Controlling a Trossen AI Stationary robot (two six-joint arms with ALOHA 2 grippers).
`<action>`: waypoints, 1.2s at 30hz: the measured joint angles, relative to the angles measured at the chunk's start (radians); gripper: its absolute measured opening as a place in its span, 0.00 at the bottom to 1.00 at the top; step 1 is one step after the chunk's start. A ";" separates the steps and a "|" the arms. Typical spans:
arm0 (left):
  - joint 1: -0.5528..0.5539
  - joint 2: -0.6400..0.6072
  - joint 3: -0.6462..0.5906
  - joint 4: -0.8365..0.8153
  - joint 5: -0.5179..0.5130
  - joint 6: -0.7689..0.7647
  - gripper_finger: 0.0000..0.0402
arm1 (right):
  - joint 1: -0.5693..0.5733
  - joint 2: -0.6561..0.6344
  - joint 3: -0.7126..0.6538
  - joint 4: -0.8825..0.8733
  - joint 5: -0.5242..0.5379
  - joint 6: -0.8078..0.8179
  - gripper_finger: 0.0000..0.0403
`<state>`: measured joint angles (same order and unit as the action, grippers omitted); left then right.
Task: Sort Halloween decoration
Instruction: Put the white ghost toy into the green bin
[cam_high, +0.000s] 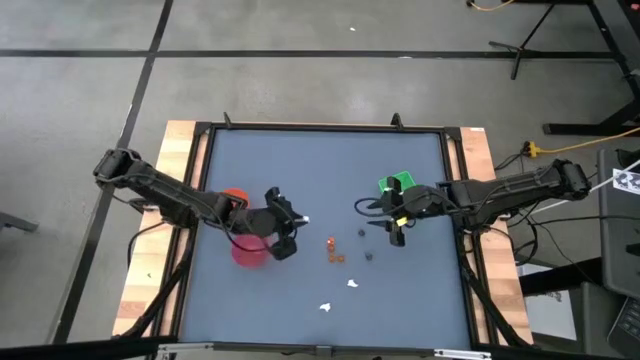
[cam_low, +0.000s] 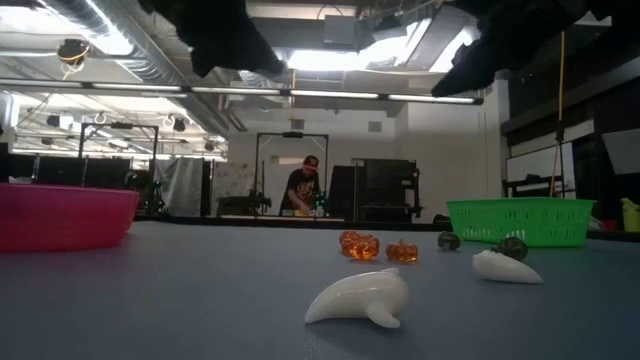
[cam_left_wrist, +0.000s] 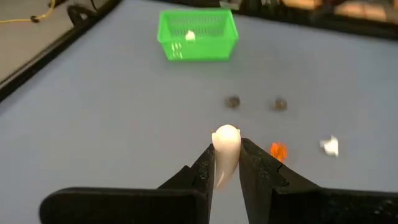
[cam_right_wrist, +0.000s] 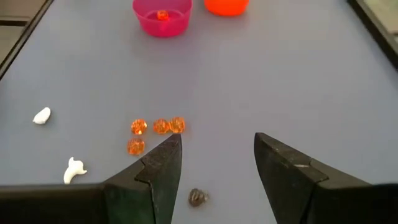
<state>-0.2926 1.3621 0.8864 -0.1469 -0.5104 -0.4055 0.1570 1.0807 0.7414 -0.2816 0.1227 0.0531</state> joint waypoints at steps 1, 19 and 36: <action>0.012 0.000 0.000 0.023 0.001 0.008 0.11 | 0.000 -0.004 0.000 0.002 0.000 -0.007 0.49; 0.172 0.241 0.000 0.689 0.093 0.372 0.11 | 0.000 -0.012 0.231 -0.266 0.149 -0.087 0.49; 0.337 0.613 0.158 1.198 0.316 0.417 0.11 | 0.000 -0.012 0.439 -0.367 0.236 -0.167 0.49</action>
<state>0.0440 1.9752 1.0439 1.0509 -0.1939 0.0113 0.1567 1.0687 1.1809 -0.6491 0.3592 -0.1135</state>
